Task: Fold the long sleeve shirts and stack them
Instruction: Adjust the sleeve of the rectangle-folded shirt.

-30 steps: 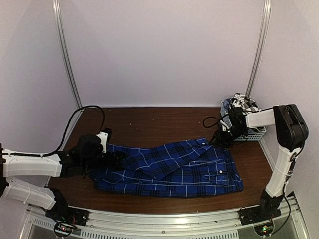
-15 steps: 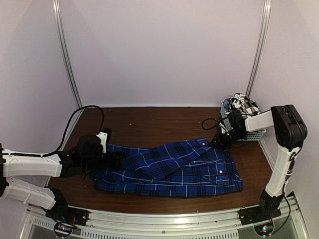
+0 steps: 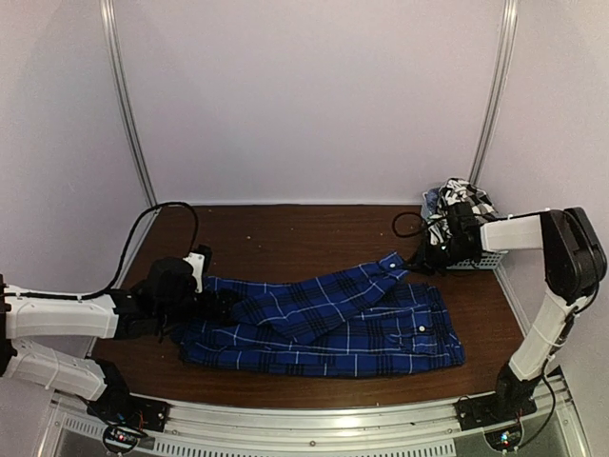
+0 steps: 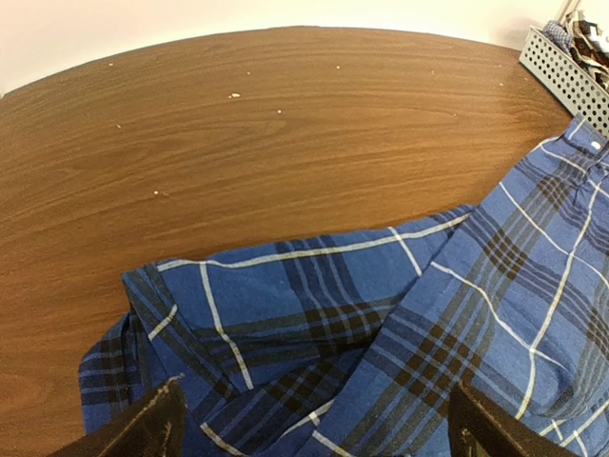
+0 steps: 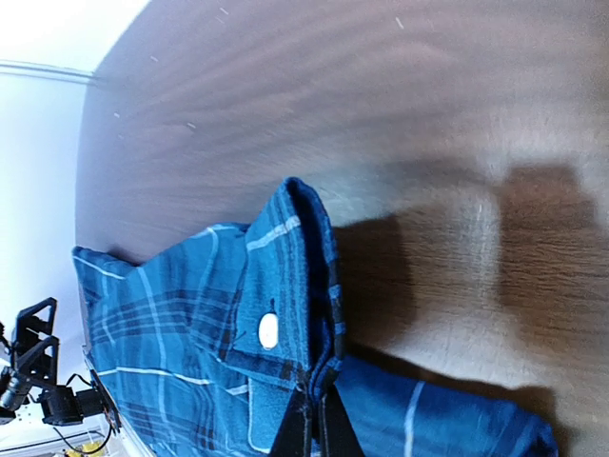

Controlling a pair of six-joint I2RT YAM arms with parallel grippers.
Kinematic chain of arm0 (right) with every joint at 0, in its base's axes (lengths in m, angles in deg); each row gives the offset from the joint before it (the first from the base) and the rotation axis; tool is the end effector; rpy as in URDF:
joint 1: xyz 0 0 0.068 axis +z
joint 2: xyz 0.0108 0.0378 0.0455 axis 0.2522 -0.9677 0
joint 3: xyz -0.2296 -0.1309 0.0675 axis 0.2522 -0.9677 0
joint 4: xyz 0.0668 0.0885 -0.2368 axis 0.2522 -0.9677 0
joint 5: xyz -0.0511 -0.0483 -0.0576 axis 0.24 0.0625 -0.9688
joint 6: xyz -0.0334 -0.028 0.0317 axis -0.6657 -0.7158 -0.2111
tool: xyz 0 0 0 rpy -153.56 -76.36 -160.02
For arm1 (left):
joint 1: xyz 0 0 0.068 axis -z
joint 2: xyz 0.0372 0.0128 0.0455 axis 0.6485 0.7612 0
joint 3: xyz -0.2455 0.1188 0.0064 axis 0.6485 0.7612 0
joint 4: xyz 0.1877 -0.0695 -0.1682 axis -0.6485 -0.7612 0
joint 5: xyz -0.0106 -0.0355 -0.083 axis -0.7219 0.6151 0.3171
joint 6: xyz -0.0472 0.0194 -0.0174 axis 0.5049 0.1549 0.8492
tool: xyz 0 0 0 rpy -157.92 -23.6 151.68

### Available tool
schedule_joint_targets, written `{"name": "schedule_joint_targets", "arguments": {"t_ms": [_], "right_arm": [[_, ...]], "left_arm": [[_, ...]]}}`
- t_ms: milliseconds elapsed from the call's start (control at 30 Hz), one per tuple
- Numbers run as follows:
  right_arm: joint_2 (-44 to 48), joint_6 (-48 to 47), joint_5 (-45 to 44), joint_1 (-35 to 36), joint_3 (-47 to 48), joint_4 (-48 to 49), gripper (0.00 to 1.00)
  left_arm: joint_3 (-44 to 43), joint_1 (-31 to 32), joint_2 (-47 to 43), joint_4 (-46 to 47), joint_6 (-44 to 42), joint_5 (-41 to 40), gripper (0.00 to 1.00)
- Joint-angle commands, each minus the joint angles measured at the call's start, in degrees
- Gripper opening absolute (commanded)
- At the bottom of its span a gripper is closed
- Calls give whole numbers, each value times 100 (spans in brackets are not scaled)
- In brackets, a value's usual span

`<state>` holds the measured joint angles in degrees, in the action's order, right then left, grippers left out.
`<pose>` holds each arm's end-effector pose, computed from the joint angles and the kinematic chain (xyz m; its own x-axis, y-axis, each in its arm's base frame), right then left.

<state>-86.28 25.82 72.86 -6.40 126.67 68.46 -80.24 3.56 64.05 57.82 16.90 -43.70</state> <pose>0.3388 0.0726 0.1642 -0.9459 0.1769 -0.2720 -0.0820 0.6808 0.7279 0.1705 -0.1498 0.1834 -0.5936 -0.0765 -0.8011 0.2258 0.9397 -0.2570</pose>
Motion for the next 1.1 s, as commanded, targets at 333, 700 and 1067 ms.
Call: {"name": "schedule_joint_targets", "arguments": {"t_ms": [333, 700, 1067], "right_arm": [[2102, -157, -1412, -54, -931, -1025, 0], [2842, 53, -1705, 30, -1836, -1051, 0], [2578, 103, -2107, 310, -2097, -820, 5]], "left_arm": [[-158, 4, 112, 38, -65, -101, 98], [-168, 5, 272, 170, -71, -46, 98], [-420, 5, 611, 137, -11, -11, 98]]}}
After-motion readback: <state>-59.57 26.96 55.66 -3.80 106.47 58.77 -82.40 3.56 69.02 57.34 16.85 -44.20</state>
